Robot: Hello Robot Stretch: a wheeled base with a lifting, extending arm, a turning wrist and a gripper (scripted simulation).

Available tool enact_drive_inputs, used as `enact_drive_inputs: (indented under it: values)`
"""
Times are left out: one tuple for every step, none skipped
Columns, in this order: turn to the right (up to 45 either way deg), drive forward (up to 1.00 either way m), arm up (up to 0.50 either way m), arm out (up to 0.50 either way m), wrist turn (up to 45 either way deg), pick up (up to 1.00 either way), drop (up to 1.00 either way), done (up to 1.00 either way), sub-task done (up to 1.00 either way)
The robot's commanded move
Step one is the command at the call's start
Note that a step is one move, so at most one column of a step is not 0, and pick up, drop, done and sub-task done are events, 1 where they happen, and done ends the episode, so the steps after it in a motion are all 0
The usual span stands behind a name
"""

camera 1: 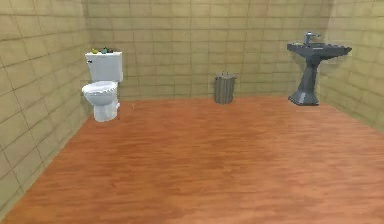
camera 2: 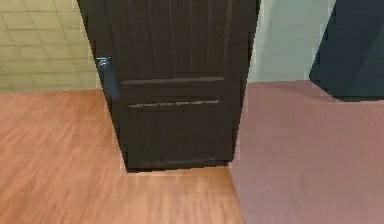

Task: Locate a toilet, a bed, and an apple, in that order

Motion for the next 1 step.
enact_drive_inputs:
  values:
    - [0.0,0.1,0.0,0.0,0.0,0.0,0.0,0.0,0.0]
